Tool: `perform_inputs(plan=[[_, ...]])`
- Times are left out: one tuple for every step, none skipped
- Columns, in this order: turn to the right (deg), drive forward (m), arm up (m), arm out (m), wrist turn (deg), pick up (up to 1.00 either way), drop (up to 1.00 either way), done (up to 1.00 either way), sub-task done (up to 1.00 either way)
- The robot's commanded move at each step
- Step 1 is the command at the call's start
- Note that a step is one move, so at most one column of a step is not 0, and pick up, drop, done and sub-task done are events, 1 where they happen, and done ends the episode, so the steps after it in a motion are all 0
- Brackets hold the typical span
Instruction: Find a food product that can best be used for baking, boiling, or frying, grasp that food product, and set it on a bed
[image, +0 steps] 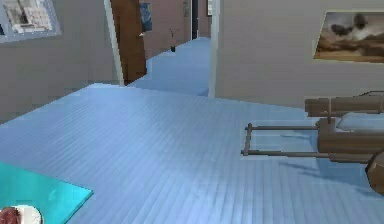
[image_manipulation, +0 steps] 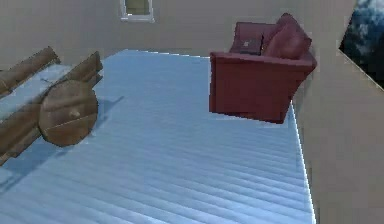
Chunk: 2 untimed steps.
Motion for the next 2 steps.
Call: perform_inputs(plan=[[0.0,1.0,0.0,0.0,0.0,0.0,0.0,0.0,0.0],[-12.0,0.0,0.0,0.0,0.0,0.0,0.0,0.0,0.0]])
